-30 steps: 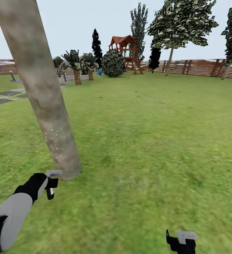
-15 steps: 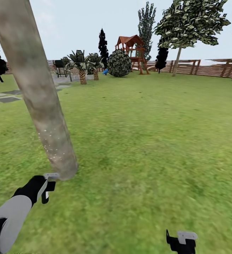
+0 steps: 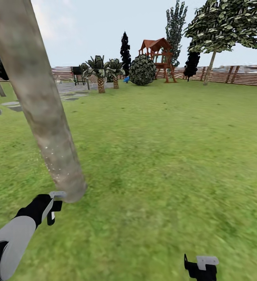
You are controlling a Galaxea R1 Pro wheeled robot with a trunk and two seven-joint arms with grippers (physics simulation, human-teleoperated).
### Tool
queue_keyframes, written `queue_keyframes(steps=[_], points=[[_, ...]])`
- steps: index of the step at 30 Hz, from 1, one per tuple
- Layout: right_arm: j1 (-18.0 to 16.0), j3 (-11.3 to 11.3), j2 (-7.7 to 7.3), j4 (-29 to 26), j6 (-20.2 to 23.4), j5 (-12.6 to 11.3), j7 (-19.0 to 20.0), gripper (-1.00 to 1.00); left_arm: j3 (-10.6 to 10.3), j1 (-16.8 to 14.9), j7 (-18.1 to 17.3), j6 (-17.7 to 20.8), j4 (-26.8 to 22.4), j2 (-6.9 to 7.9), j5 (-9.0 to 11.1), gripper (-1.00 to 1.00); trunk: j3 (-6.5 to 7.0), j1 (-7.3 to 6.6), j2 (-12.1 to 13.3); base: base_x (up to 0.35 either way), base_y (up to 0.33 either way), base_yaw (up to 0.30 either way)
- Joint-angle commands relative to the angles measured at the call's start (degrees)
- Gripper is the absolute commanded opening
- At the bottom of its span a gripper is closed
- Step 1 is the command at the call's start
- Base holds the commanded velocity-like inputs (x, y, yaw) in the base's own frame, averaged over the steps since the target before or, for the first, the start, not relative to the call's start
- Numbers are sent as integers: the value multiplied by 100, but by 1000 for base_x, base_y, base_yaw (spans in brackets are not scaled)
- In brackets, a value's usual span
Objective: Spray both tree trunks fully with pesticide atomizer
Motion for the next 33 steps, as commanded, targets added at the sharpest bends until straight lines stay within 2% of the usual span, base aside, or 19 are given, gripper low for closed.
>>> queue_keyframes(steps=[1,9,17,29,33], points=[[-4,-41,1,9,-12,61,-22,100,38,-3,-2,27,-9,-5,-33,-100,-5,1,-2,230,-212,1],[-4,-38,1,13,-12,61,-22,100,38,-3,2,17,-9,-5,-40,-100,-5,1,-2,200,-223,0],[-4,-38,1,14,-12,61,-22,100,38,-3,2,18,-9,-5,-41,-100,-5,1,-2,28,-274,16],[-4,-37,1,14,-12,61,-22,100,38,-3,2,18,-18,1,-38,-100,-5,1,-2,150,-262,256],[-4,-41,1,14,-12,61,-22,100,38,-3,2,18,-18,3,-38,-100,-5,1,-2,182,-242,80]])
